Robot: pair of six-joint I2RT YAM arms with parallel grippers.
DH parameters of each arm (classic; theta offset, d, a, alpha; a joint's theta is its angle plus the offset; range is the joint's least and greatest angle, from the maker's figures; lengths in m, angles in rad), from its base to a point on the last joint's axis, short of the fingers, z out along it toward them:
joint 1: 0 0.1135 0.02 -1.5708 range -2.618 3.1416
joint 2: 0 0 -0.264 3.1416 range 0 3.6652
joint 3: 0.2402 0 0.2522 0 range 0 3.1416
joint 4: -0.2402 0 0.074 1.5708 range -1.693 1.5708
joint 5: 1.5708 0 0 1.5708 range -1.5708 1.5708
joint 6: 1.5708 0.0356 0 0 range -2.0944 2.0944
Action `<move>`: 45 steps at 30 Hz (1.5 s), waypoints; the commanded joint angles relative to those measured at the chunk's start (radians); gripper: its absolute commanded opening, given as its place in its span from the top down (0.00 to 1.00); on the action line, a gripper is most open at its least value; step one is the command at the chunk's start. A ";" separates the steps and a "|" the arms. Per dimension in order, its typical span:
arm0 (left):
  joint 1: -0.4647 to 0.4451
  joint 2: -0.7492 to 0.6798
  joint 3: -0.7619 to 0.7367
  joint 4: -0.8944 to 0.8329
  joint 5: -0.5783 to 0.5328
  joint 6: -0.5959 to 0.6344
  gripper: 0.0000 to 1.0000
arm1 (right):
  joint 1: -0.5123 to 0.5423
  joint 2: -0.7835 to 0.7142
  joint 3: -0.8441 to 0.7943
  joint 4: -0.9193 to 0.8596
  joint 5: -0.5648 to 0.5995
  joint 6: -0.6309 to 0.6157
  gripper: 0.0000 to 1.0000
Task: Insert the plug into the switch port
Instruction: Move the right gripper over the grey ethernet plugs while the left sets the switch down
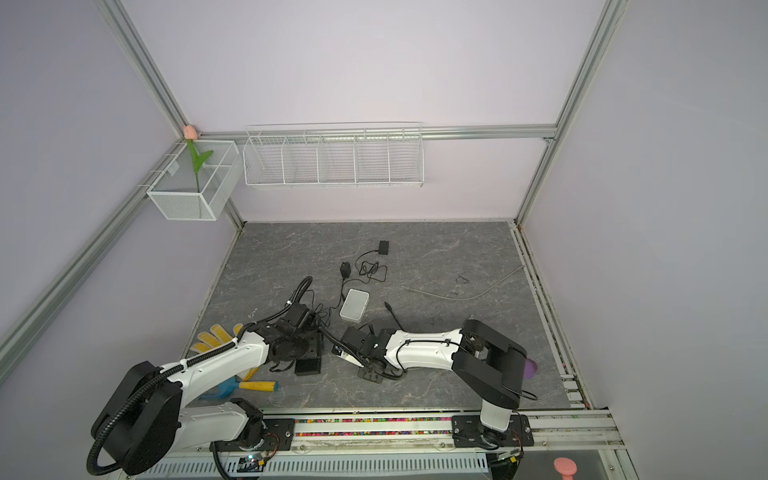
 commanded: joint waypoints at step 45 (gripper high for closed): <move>0.080 -0.405 -0.157 0.087 0.052 -0.131 0.36 | -0.126 0.144 0.184 -0.035 -0.395 0.050 0.74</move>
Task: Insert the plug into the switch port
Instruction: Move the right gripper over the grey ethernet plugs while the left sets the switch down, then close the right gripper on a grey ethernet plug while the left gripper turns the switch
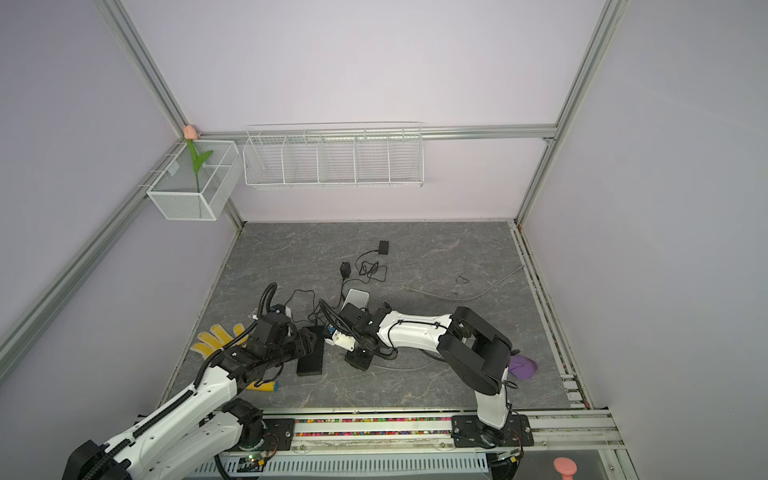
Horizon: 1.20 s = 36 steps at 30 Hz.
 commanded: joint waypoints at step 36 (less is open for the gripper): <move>0.032 -0.010 -0.050 0.058 0.101 -0.056 0.48 | 0.203 -0.068 -0.090 0.065 0.503 0.024 0.93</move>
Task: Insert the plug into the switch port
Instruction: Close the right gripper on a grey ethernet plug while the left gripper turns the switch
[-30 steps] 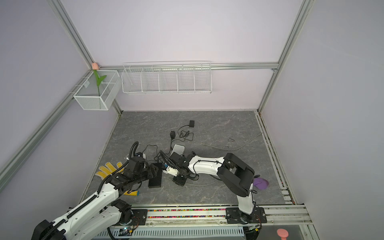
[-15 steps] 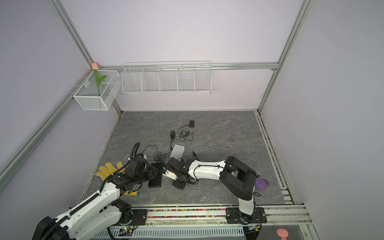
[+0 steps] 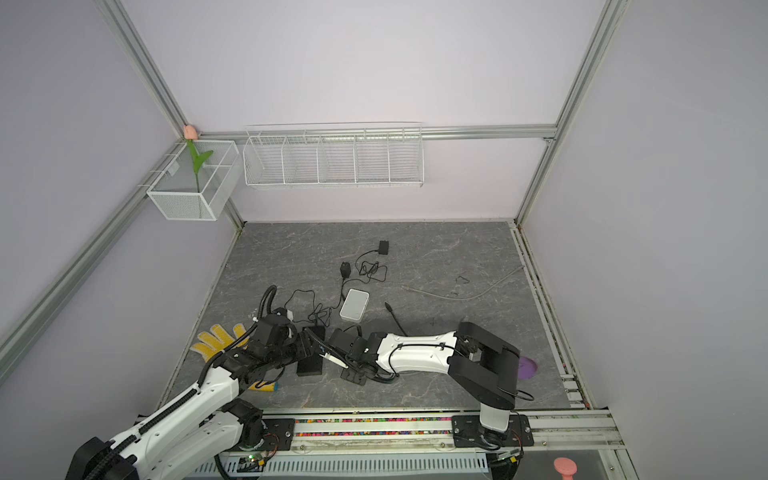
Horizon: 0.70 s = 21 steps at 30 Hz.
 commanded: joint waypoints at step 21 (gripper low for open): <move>0.025 -0.104 0.008 -0.063 -0.003 -0.012 0.52 | -0.057 -0.009 0.033 -0.079 -0.208 0.026 0.66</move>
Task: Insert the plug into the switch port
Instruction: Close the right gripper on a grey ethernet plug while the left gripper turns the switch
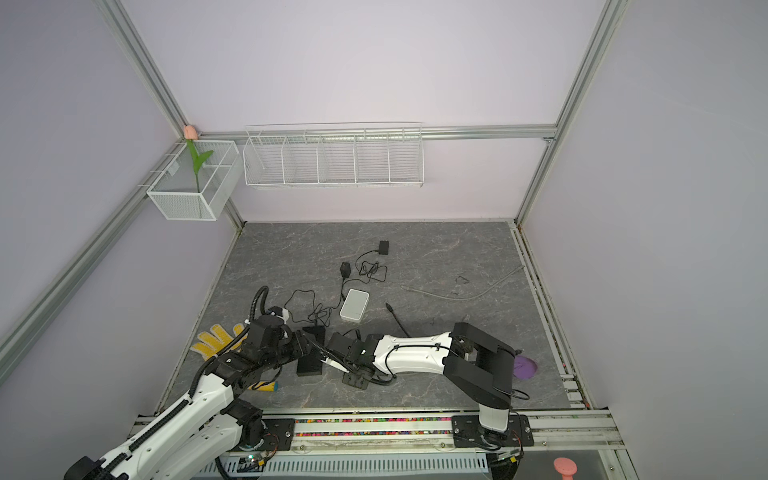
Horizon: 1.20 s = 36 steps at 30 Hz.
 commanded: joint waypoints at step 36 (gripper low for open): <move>0.006 -0.094 0.062 0.012 0.163 -0.029 0.58 | -0.081 0.033 0.045 -0.066 -0.135 0.093 0.93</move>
